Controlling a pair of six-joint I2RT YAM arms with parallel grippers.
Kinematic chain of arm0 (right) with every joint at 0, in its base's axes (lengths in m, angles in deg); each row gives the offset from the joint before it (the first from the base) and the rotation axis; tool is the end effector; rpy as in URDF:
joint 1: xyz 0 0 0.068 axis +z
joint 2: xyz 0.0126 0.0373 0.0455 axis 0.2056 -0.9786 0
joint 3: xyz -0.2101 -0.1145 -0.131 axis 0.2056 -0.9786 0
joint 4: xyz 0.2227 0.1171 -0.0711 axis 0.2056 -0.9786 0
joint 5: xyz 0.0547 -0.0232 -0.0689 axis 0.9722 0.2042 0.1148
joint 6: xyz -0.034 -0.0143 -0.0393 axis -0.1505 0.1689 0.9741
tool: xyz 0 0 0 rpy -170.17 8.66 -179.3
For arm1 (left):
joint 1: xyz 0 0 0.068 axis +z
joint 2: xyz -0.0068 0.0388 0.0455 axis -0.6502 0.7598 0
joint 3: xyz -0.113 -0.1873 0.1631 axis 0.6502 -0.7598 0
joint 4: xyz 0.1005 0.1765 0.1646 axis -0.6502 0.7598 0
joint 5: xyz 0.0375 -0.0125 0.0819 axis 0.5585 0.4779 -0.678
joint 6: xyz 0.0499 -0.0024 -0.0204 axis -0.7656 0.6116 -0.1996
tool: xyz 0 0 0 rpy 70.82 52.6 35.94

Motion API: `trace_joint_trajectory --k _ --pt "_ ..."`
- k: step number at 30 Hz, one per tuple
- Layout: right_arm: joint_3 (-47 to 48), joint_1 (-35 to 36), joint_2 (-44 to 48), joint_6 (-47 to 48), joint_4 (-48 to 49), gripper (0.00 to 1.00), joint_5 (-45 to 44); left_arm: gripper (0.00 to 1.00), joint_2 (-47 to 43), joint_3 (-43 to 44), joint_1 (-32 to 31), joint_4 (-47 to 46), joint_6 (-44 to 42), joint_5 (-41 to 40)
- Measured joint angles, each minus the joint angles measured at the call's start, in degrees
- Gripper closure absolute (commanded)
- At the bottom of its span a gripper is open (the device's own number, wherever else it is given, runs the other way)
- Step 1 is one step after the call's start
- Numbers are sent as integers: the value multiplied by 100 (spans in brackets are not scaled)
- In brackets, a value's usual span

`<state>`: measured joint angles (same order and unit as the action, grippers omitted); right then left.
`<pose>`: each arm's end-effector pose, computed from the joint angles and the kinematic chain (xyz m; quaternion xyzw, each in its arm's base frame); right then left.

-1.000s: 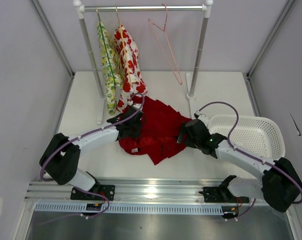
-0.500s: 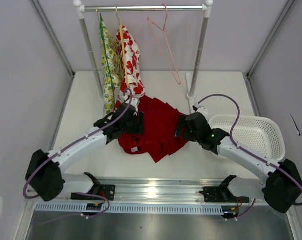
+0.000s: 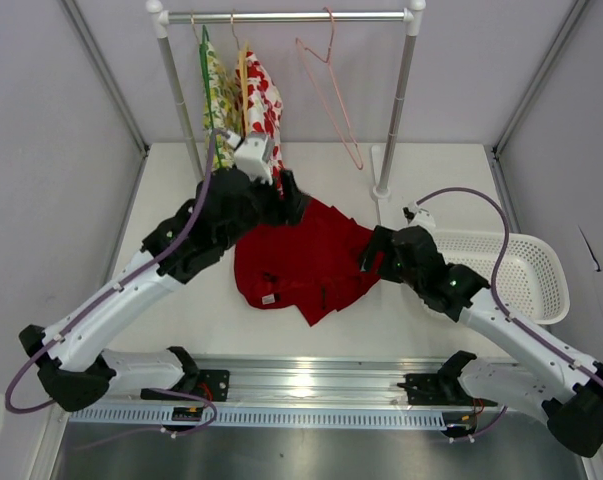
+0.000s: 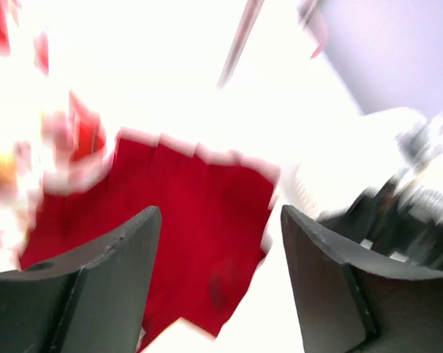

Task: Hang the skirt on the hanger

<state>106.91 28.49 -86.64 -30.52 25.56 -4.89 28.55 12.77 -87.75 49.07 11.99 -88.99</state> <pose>0.1690 0.1304 0.2858 0.0733 0.8874 0.1919 0.4127 0.1749 -0.1756 0.4298 0.0979 0.7976 -0.2494 0.5404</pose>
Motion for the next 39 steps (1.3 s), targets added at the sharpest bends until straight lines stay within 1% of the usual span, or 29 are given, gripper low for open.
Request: trace_joint_trajectory --k 1,2,4,5,6,7,8,9,10,11,13,15,19,25,28,30,33,37,39 --pt "55 2 68 2 -48 12 -11 23 160 376 -59 -22 -46 -92" --pt "114 2 125 7 -90 12 -39 14 348 782 -103 -129 -114 -225" --pt "238 0 192 26 -166 12 -90 8 686 1432 -153 -339 -264 -474" --pt "291 0 210 31 -184 12 -109 2 876 1735 -155 -404 -352 -625" --pt "328 0 216 35 -205 12 -125 1 1104 2052 -155 -468 -463 -780" --pt "356 0 223 39 -210 12 -138 8 1335 2367 -153 -557 -546 -925" --pt "378 0 232 44 -232 12 -140 20 1576 2695 -138 -605 -610 -1029" --pt "393 0 240 48 -262 12 -142 17 1814 2979 -90 -605 -673 -1064" --pt "411 0 258 48 -295 12 -144 6 2083 3318 -33 -664 -754 -1084" --pt "422 0 275 50 -321 12 -146 1 2369 3674 31 -619 -809 -1088" --pt "450 -2 313 52 -391 12 -153 1 3012 4513 219 -474 -828 -1106" --pt "501 -9 328 70 -444 12 -155 1 3543 5132 409 -468 -861 -1147" --pt "575 -11 339 109 -472 12 -155 1 4175 5598 614 -597 -1010 -1309" --pt "581 -17 437 155 -516 12 -157 1 4763 5766 616 -1169 -1237 -1652" --pt "592 -37 485 184 -546 12 -157 6 4977 5768 612 -1591 -1331 -1696" --pt "601 -48 498 201 -555 11 -162 7 5158 5901 612 -1757 -1360 -1722" --pt "603 -72 511 249 -579 12 -162 13 5403 6124 612 -1982 -1401 -1805" --pt "603 -87 514 306 -601 11 -157 25 5547 6137 612 -2225 -1513 -1963" --pt "603 -111 514 330 -612 11 -157 27 5595 6142 614 -2334 -1574 -2063"
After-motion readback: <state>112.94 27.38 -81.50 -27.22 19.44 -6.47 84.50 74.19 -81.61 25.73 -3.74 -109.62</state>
